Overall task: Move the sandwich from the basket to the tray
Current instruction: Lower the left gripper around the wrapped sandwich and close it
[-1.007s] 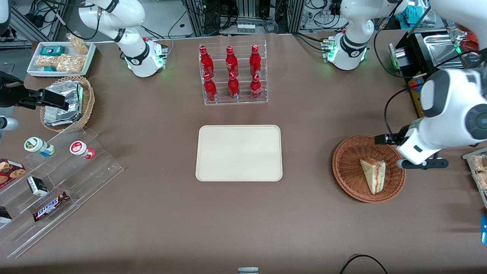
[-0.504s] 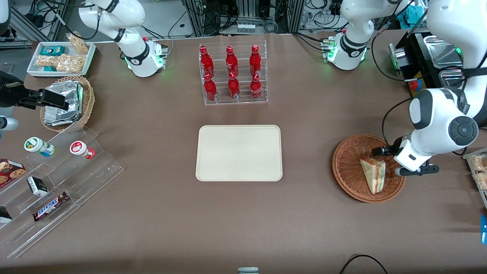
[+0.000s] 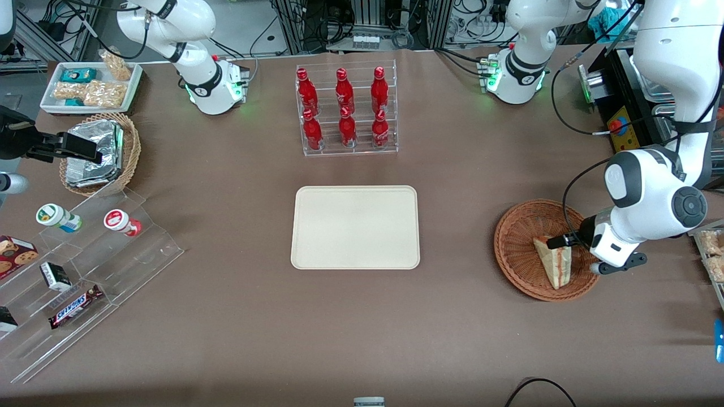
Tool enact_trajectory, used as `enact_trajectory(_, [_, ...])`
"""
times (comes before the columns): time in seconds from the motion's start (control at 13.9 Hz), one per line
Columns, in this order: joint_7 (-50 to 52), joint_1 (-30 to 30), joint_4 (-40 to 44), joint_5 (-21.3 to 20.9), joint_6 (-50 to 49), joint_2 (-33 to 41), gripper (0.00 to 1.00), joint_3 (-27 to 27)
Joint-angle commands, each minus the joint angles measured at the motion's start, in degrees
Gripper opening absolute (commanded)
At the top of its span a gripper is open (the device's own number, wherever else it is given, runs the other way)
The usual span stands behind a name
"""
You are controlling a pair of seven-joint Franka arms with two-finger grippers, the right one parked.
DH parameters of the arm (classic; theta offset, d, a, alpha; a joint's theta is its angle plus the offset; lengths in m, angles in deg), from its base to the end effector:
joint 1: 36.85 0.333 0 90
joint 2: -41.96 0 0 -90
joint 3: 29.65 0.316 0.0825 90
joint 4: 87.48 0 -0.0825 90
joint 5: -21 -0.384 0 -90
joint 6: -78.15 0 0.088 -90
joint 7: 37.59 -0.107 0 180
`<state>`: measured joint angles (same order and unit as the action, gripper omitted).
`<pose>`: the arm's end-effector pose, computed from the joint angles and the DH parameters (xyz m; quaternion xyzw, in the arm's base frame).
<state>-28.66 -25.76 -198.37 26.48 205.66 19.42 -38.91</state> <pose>0.6095 0.0204 0.2769 0.9881 0.1287 -0.0539 0.0643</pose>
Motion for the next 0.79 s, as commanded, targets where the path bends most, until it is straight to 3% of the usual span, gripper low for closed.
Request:
enact_trajectory(0.0, [1.3,0.0,0.9,0.7,0.2,0.3,1.0,-0.3])
enact_trajectory(0.72, [7.4,-0.2,1.7,0.7,0.9,-2.1,1.0,-0.3])
